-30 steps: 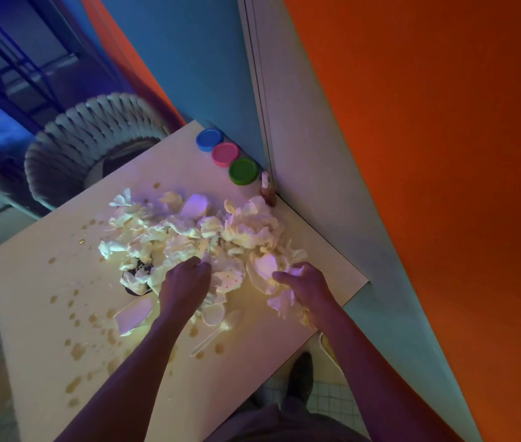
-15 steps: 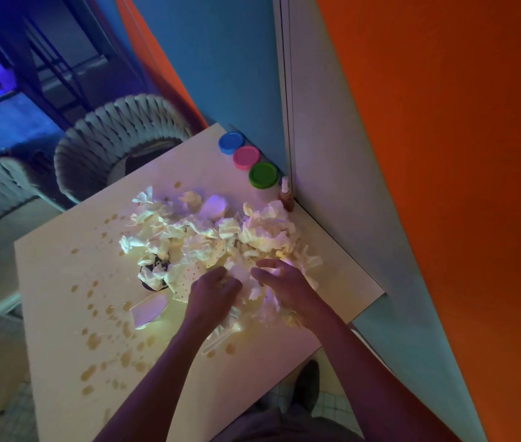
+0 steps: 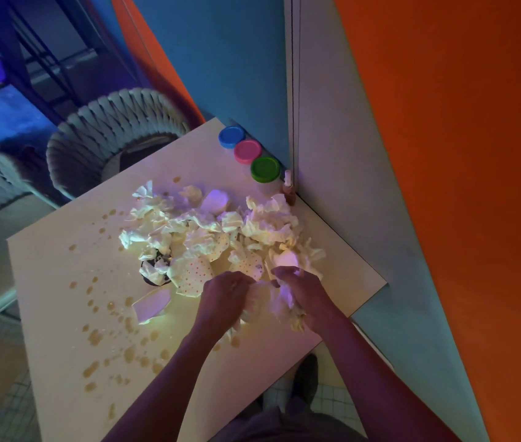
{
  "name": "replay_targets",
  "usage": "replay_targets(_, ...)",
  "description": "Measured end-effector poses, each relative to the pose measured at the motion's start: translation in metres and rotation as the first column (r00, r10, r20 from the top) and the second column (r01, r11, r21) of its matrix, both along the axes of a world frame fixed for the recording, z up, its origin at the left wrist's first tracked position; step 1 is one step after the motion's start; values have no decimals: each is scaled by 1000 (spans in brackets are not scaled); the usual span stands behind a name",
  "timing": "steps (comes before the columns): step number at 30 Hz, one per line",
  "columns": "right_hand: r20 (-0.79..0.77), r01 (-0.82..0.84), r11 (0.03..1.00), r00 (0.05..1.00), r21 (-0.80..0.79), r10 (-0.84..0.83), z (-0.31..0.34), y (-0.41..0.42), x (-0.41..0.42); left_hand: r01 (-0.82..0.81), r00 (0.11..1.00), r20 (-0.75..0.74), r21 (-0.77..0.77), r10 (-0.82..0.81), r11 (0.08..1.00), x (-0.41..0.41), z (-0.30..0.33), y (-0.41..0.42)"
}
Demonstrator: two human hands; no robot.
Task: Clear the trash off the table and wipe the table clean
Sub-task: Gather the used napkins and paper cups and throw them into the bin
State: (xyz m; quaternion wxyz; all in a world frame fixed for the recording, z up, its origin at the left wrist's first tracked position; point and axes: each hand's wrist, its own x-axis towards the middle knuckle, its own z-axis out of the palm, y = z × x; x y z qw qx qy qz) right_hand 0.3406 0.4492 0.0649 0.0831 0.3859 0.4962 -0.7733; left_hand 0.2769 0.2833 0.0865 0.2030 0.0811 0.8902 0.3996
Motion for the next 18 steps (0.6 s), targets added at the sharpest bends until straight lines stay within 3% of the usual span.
replay_targets(7,112,193,979,974,69,-200,-9,-18,13,-12,994,-112,-8,11,1000,6,4,-14)
replay_targets(18,99,234,966,965,106,-244,-18,-59,62,54,998,-14,-8,-54,999,19,-6,-54)
